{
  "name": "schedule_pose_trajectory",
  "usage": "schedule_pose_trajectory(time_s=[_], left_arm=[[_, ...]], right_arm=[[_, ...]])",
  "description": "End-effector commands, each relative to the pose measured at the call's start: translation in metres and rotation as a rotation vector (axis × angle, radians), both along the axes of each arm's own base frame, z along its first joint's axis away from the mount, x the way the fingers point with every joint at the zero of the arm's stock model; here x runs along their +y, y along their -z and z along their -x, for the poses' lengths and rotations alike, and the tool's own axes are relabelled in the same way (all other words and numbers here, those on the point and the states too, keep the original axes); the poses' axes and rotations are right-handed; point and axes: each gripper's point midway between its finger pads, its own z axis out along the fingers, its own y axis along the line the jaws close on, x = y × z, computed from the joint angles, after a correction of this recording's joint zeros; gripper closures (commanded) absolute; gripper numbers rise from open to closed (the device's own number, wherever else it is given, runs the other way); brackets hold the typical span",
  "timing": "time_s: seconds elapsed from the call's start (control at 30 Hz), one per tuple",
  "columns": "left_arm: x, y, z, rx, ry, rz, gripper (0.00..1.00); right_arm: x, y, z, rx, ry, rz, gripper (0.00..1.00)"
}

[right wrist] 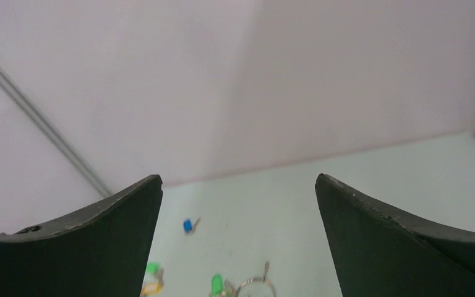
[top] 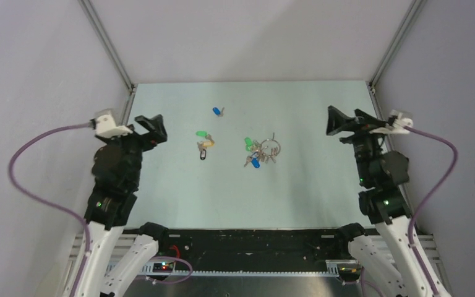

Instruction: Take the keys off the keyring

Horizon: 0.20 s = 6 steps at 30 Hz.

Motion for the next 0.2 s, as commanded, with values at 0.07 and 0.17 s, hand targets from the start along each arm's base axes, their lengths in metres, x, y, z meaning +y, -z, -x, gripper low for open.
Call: schedule_pose_trajectory(time_s=[0.07,0.17], left_arm=[[0.036,-0.068,0.032,-0.169,-0.13,-0.093,0.0],[0.03,-0.07,0.034,-0.182,-0.087,-0.111,0.0]], right_arm=[[-0.034,-0.048,0.036,-0.138,0.129,0.02,0.01],[-0.034,-0.051,0.038,-0.139,0.13,0.015,0.01]])
